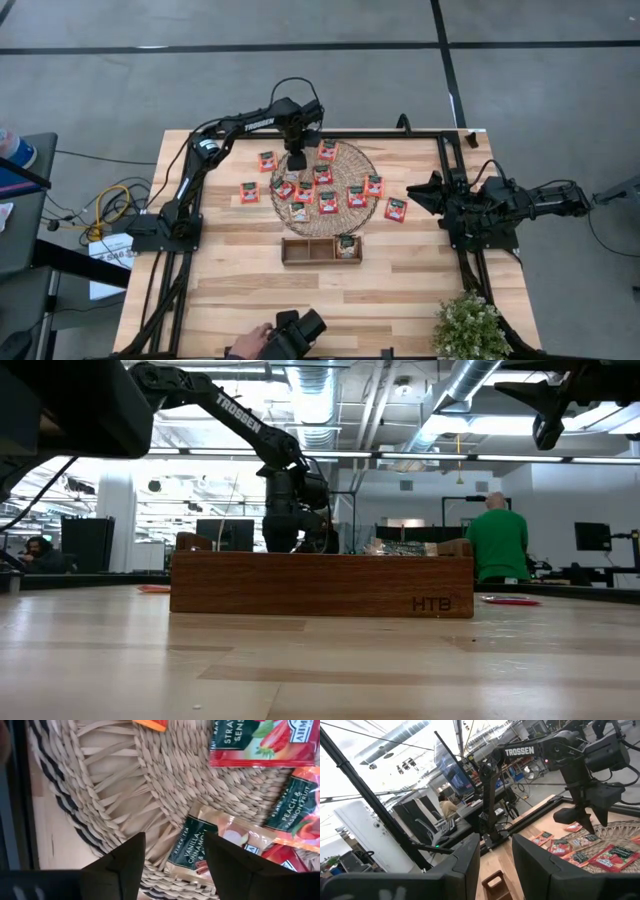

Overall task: Pick & Place Tea
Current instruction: Put the gold tea bag into the right section of the wooden organizer

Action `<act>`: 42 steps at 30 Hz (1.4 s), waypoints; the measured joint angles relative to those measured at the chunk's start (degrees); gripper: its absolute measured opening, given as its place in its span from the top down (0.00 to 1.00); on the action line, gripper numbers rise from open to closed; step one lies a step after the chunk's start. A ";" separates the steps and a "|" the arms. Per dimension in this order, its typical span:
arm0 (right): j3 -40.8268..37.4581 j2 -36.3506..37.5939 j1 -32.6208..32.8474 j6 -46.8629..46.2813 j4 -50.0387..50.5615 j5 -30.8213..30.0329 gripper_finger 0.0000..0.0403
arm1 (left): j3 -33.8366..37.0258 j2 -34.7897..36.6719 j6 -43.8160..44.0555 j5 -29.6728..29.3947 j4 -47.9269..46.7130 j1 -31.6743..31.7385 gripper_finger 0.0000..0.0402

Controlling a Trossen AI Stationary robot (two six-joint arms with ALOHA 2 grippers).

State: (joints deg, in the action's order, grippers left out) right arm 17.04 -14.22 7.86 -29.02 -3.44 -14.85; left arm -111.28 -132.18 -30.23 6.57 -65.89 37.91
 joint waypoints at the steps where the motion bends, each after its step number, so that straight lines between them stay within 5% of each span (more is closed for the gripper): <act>1: 0.00 0.00 0.00 0.01 0.00 0.00 0.73 | 0.00 0.01 0.09 0.00 0.05 0.00 0.52; 42: 0.00 -0.01 0.00 0.00 0.00 0.00 0.73 | 0.46 0.10 -3.80 -0.17 -0.03 -0.03 0.52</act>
State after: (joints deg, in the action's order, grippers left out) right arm 17.04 -14.23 7.86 -29.02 -3.44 -14.85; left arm -110.82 -132.08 -34.03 6.39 -65.93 37.88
